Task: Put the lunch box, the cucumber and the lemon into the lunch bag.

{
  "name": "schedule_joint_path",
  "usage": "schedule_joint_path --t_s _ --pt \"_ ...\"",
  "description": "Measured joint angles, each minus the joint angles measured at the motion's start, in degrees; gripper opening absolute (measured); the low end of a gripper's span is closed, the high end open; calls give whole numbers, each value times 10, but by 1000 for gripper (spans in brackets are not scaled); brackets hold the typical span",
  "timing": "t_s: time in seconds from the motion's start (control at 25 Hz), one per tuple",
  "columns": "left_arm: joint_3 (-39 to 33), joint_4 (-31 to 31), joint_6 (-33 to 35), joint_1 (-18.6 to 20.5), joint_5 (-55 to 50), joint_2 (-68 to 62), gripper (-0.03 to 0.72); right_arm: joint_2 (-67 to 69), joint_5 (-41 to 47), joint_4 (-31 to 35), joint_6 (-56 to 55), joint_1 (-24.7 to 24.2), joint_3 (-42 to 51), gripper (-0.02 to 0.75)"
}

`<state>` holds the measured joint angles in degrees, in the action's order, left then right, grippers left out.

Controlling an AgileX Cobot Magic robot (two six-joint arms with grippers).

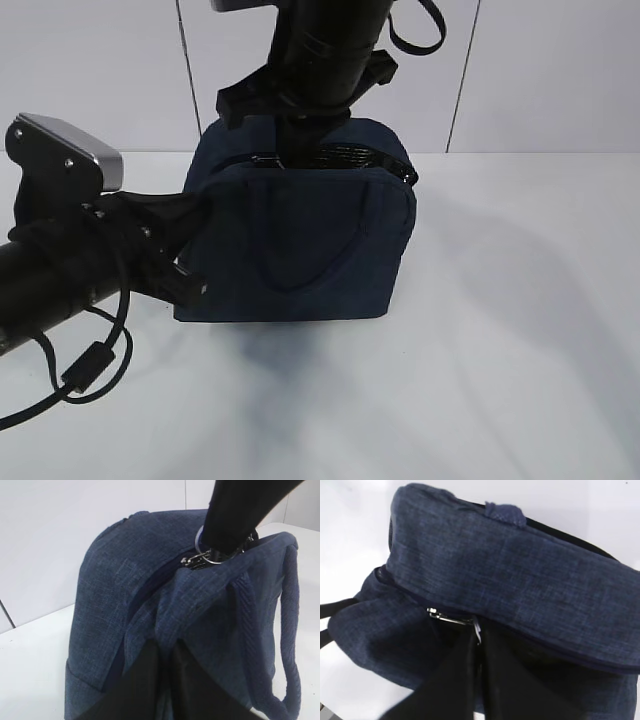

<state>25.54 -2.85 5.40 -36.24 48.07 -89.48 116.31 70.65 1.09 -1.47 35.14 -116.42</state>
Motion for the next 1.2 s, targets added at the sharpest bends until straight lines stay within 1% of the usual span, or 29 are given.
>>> schedule_joint_path --t_s 0.32,0.6,0.96,1.2 --pt "0 19 1 0 0 0 17 0 0 45 15 -1 0 20" --pt "0 78 1 0 0 0 17 0 4 67 28 -1 3 20" --pt "0 105 1 0 0 0 14 0 5 53 31 -1 3 20" --pt "0 116 1 0 2 0 13 0 6 15 24 -1 3 20"
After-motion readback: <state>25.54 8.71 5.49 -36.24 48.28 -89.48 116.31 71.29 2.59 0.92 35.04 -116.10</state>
